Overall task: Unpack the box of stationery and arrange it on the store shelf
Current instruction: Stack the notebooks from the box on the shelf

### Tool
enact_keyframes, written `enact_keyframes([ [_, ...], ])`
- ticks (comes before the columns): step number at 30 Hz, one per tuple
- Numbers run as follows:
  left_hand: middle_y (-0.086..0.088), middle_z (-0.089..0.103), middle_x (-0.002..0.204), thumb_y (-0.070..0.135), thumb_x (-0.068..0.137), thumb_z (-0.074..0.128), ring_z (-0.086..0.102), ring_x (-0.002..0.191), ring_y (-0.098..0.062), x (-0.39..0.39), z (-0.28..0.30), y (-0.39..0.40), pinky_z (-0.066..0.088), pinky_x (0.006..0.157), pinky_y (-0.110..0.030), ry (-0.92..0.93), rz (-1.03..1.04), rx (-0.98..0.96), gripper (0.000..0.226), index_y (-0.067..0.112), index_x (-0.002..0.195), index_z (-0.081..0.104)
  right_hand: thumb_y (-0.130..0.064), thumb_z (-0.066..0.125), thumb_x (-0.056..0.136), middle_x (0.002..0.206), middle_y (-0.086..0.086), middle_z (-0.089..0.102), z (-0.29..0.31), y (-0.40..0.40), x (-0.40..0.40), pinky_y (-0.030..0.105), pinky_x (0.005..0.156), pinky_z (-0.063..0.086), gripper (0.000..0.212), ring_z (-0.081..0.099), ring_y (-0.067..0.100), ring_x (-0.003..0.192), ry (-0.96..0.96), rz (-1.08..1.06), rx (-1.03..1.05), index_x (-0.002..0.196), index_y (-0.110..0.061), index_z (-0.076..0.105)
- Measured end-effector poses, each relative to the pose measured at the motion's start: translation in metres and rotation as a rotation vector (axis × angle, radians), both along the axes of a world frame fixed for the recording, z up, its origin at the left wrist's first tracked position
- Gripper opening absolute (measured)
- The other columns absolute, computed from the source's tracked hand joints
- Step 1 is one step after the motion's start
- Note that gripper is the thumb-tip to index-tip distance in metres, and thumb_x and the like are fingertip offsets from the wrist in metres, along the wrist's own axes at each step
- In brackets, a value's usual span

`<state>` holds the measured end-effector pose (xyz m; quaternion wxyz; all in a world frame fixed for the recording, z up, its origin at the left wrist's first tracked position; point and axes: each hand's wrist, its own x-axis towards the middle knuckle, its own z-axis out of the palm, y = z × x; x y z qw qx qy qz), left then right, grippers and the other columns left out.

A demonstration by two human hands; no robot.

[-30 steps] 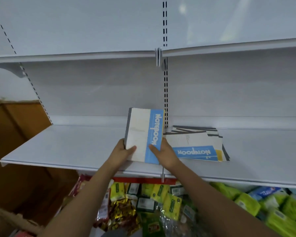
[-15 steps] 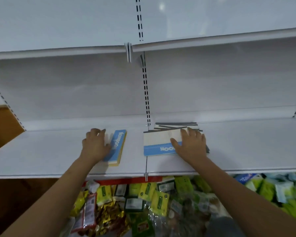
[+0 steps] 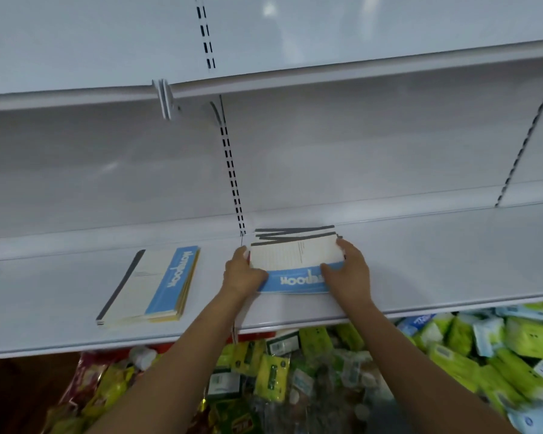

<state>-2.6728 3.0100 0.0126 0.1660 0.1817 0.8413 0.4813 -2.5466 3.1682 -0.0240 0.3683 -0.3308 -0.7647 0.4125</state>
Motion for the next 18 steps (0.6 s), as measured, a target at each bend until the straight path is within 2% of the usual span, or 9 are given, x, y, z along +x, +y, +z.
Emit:
enact_keyframes([
  [2,-0.016,0.054,0.123,-0.002,0.083,0.068,0.058,0.105,-0.029,-0.006,0.005,-0.003,0.051,0.081,-0.033,-0.187,0.082,0.112,0.062,0.002,0.139,0.042,-0.007,0.07,0.084,0.134,0.001,0.051,0.003,-0.001,0.003,0.023,0.1,0.039,0.064,0.051,0.017,0.12,0.087,0.008,-0.087,0.142,-0.014,0.044],
  [4,-0.018,0.059,0.105,-0.012,0.081,0.058,0.061,0.083,-0.029,-0.008,0.011,-0.008,0.052,0.062,-0.03,-0.363,0.09,0.234,0.027,-0.003,0.106,0.058,-0.008,0.071,0.085,0.125,-0.005,0.049,0.009,-0.001,0.007,0.02,0.088,0.041,0.073,0.053,0.013,0.108,0.12,0.032,-0.217,0.147,-0.017,0.035],
  [6,-0.015,0.062,0.086,-0.015,0.078,0.052,0.06,0.07,-0.027,-0.007,0.016,-0.01,0.049,0.056,-0.028,-0.411,0.067,0.27,0.018,0.002,0.079,0.057,-0.009,0.072,0.086,0.115,-0.003,0.056,0.014,0.006,0.014,0.026,0.084,0.045,0.075,0.059,0.017,0.099,0.185,0.095,-0.44,0.149,-0.015,0.031],
  [8,-0.012,0.064,0.083,-0.012,0.081,0.051,0.061,0.071,-0.025,-0.005,0.018,-0.009,0.049,0.062,-0.03,-0.385,0.015,0.301,0.02,0.006,0.082,0.059,-0.007,0.07,0.087,0.106,0.003,0.068,0.018,0.014,0.021,0.037,0.082,0.053,0.053,0.067,0.023,0.089,0.28,0.187,-0.679,0.136,-0.01,0.05],
  [9,-0.009,0.066,0.082,-0.01,0.085,0.051,0.062,0.072,-0.023,-0.004,0.02,-0.009,0.049,0.063,-0.03,-0.361,-0.012,0.313,0.021,0.009,0.086,0.061,-0.007,0.068,0.088,0.103,0.01,0.072,0.02,0.018,0.024,0.041,0.082,0.056,0.034,0.068,0.026,0.086,0.285,0.218,-0.682,0.121,-0.01,0.062],
  [12,-0.007,0.066,0.087,0.001,0.093,0.056,0.061,0.073,-0.018,-0.006,0.023,-0.001,0.048,0.063,-0.025,-0.256,-0.041,0.291,0.009,0.009,0.096,0.061,-0.014,0.061,0.093,0.099,0.017,0.071,0.022,0.031,0.025,0.035,0.075,0.054,0.009,0.066,0.025,0.081,0.207,0.19,-0.48,0.094,-0.013,0.07],
  [14,-0.01,0.064,0.101,0.013,0.093,0.062,0.061,0.084,-0.019,-0.024,0.02,0.006,0.048,0.07,-0.026,-0.021,-0.013,0.138,0.025,0.007,0.116,0.057,-0.022,0.058,0.096,0.102,0.016,0.068,0.021,0.047,0.023,0.028,0.07,0.048,0.021,0.065,0.025,0.086,0.079,0.078,-0.322,0.104,-0.005,0.067],
  [16,-0.015,0.056,0.126,0.024,0.092,0.066,0.058,0.11,-0.027,-0.042,0.018,0.013,0.046,0.09,-0.031,0.234,-0.019,-0.069,0.052,0.008,0.137,0.047,-0.029,0.056,0.097,0.116,0.019,0.064,0.019,0.062,0.019,0.031,0.081,0.044,0.037,0.061,0.033,0.106,-0.154,0.005,-0.189,0.117,0.001,0.061],
  [18,-0.019,0.042,0.144,0.036,0.092,0.066,0.045,0.13,-0.032,-0.057,0.013,0.023,0.038,0.106,-0.036,0.321,-0.088,-0.207,0.071,0.007,0.148,0.035,-0.04,0.051,0.095,0.126,0.018,0.06,0.015,0.067,0.015,0.033,0.094,0.038,0.05,0.054,0.034,0.117,-0.45,-0.021,0.025,0.126,-0.001,0.057],
])
